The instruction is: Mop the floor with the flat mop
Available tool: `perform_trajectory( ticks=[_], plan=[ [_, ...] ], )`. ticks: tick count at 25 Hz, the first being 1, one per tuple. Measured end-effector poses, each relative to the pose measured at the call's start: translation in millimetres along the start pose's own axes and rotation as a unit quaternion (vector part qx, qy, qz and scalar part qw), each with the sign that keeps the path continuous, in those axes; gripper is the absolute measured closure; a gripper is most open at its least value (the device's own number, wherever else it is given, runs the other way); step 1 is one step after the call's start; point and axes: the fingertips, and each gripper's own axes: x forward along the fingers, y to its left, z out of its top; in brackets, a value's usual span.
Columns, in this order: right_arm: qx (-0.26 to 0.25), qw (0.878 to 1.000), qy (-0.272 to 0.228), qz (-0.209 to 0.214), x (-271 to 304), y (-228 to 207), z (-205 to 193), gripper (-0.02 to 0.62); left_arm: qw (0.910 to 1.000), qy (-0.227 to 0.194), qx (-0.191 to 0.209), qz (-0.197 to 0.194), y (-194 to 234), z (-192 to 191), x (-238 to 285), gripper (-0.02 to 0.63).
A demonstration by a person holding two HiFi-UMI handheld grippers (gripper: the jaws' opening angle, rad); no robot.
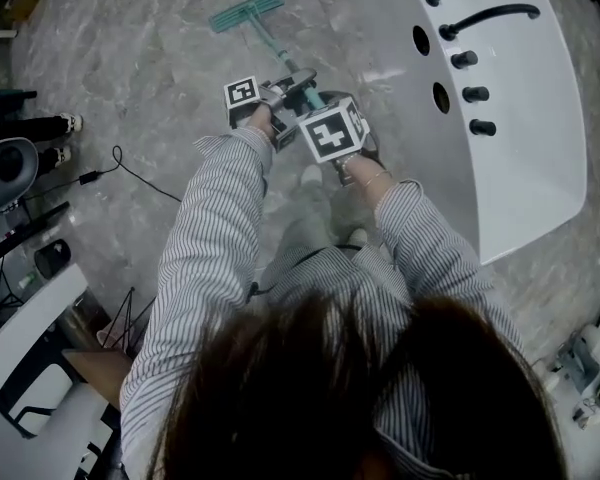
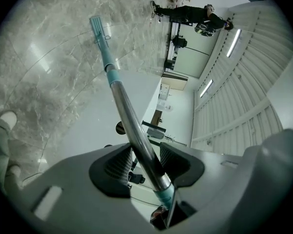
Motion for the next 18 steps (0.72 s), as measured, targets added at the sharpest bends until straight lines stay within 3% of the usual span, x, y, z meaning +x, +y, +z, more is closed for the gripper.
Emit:
perform_trajectory(
  ticks=[7,18],
  plan=[
    [-0.004,1.0,-0.001,0.005,-43,13,-76,0.479,0.9997,-0.01,-0.005,-0.021,30,-79,-15,0.425],
    [0.026,0.999,0.017,0.01,-143,32,-286,0.482,0.9976,-0.016,-0.039,-0.055,135,-283,-37,0.413]
  ],
)
